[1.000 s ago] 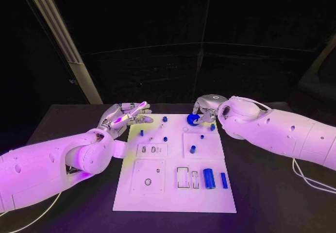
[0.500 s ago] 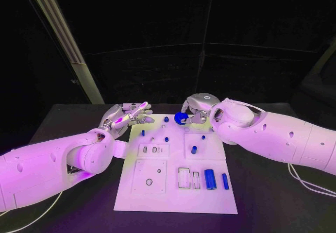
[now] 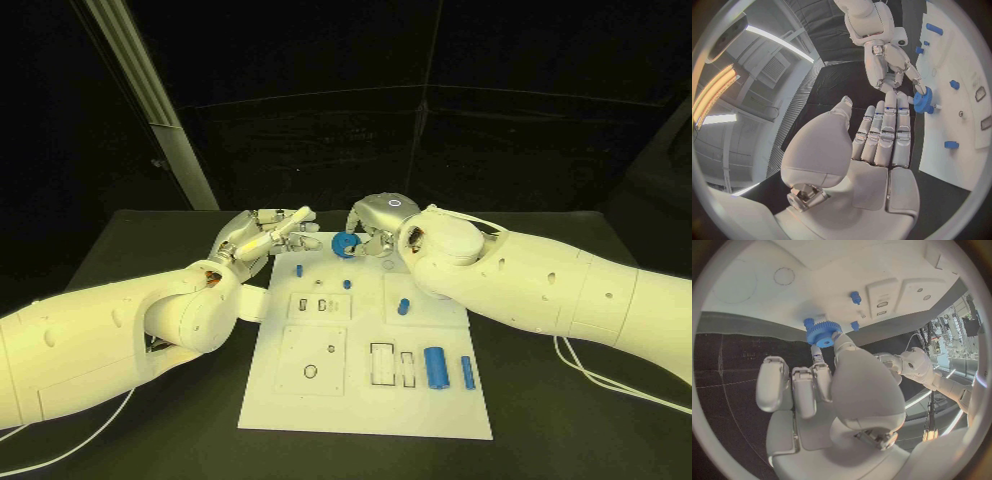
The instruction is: Assemble the parts on the task board
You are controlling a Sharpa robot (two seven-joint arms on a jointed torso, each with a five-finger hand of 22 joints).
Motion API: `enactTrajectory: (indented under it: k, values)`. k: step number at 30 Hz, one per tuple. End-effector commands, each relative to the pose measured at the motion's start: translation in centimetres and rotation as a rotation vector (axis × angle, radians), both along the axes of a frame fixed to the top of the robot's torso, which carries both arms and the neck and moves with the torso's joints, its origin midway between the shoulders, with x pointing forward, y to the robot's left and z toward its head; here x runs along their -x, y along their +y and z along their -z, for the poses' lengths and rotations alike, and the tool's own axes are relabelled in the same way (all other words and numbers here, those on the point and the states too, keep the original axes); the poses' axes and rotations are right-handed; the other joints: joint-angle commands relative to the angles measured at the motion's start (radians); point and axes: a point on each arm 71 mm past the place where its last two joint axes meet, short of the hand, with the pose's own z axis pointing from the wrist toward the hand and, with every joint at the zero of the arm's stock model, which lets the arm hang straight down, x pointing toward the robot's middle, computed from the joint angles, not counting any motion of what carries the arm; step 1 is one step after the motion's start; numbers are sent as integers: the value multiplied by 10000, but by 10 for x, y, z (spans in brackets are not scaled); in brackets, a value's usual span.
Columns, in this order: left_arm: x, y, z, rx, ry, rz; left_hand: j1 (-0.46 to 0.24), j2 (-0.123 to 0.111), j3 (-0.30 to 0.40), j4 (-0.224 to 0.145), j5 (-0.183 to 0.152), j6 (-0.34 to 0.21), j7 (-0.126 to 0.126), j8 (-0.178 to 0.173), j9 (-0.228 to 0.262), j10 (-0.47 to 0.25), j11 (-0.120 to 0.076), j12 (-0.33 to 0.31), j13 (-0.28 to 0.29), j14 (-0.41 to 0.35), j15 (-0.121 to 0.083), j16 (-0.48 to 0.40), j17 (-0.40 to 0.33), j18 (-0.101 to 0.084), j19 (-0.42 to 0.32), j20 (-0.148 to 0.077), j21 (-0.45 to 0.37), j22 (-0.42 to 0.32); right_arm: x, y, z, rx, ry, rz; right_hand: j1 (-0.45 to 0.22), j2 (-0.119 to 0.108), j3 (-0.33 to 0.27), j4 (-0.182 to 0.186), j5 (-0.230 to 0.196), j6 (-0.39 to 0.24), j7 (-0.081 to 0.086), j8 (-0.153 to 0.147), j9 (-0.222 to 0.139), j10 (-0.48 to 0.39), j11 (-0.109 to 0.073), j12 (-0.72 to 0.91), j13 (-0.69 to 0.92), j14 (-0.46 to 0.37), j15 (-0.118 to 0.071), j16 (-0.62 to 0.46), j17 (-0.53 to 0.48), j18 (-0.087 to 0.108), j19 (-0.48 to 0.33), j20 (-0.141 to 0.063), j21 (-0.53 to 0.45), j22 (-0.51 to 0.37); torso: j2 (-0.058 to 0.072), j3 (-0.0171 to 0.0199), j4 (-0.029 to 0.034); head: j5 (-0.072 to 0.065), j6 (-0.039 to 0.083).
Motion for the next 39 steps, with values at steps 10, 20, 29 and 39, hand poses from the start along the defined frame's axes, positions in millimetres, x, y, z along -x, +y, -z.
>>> enactTrajectory:
  k: [10, 20, 29, 39]
  values:
    - [0, -2, -2, 51, -116, 111, -15, 97, -35, -39, 22, 1, -13, -37, 4, -23, -36, -45, -3, -12, 63, -71, 14, 68, 43, 0, -43, -18, -1, 15, 13, 422, 365, -232, -60, -62, 147, 18, -97, 205, -207, -88, 25, 39, 34, -46, 787, 913, -41, 43, 2044, -79, 71, 13, 56, 21, -4, 9, -18, 65, -62]
    - [0, -3, -2, 57, -110, 132, -15, 97, -35, -39, 22, 1, -13, -37, 4, -23, -36, -45, -3, -12, 63, -71, 14, 68, 43, 0, -43, -18, -4, 16, 16, 552, 433, -160, -218, -206, 243, 62, -420, -34, -96, -336, -26, -43, 130, -163, 695, 906, 33, 29, 2017, -87, 73, 70, 65, 49, -7, 16, -24, 74, -77]
    - [0, -3, -2, 57, -92, 149, -15, 97, -35, -39, 22, 1, -13, -37, 4, -23, -36, -45, -3, -12, 63, -71, 14, 68, 43, 0, -43, -18, -5, 16, 19, 786, 643, -125, -1008, -582, -92, 451, -1857, -897, 191, -947, -96, -219, 411, -362, 530, 910, 279, 37, 2046, -87, 52, 297, 69, 60, -1, 17, -18, 75, -91]
    - [0, -2, -2, 50, -84, 142, -15, 97, -35, -39, 22, 1, -13, -37, 4, -23, -36, -45, -3, -12, 63, -71, 14, 68, 43, 0, -43, -18, -5, 16, 21, 918, 881, -179, -1896, -475, -578, 520, -1484, -986, 257, -950, -43, -299, 489, -417, 498, 912, 363, 41, 2066, -79, 28, 402, 72, 59, -5, 19, -24, 68, -97]
